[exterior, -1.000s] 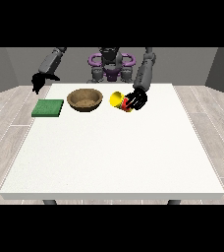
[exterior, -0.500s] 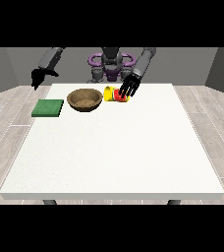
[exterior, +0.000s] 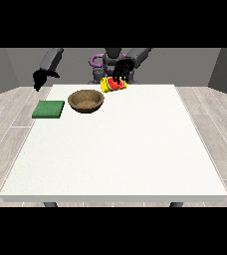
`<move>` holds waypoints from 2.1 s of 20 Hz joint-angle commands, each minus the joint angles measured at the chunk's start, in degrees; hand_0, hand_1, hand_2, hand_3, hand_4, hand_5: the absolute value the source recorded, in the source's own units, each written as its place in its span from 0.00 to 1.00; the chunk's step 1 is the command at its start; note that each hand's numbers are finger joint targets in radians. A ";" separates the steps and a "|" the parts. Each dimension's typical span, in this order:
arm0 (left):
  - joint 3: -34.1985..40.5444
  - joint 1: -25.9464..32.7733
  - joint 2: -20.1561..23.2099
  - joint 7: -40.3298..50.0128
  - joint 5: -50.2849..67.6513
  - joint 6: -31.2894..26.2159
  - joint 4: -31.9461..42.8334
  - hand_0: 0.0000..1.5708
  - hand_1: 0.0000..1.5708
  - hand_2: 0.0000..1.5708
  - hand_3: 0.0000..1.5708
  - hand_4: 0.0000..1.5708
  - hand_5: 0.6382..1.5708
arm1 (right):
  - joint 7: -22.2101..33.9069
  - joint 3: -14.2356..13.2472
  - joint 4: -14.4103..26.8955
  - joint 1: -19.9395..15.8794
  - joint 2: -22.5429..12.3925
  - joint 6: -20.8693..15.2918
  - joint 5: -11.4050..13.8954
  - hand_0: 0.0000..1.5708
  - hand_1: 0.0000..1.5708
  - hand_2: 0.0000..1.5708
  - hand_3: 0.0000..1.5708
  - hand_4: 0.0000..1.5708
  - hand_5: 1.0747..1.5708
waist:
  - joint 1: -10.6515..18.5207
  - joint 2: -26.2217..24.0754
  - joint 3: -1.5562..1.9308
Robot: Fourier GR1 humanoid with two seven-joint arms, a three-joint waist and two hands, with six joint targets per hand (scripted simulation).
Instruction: Pick the cup and pour the ball into the bowl, then pick the bowl and place it on the pad
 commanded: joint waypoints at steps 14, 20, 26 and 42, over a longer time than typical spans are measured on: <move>-11.11 -3.98 -2.78 7.70 -13.18 -22.18 -14.10 0.00 0.00 1.00 1.00 0.39 0.96 | -6.33 -0.85 4.90 1.79 -1.82 0.77 0.34 0.00 0.00 0.11 0.21 0.27 0.91 | 2.79 0.26 -0.07; -14.46 -8.23 -2.50 3.66 -21.73 -24.52 -8.69 0.24 0.24 1.00 1.00 0.61 1.00 | -6.14 -0.01 3.11 0.40 -1.33 1.21 0.31 0.00 0.00 0.10 0.18 0.27 0.92 | 0.73 3.20 -0.04; -11.71 -5.36 -2.09 -1.14 -22.92 -27.92 -13.12 0.94 0.94 1.00 1.00 0.72 0.97 | -3.34 -1.24 3.69 0.29 -2.97 2.38 -1.68 0.00 0.00 0.17 0.25 0.27 0.91 | 2.52 1.08 -0.09; 13.71 18.31 2.27 -17.86 11.20 -8.38 -22.39 0.89 0.89 0.77 0.61 0.83 1.00 | -1.82 -5.04 2.61 4.00 -5.26 2.73 -6.36 0.00 0.00 0.23 0.21 0.46 0.98 | 14.75 10.65 -0.78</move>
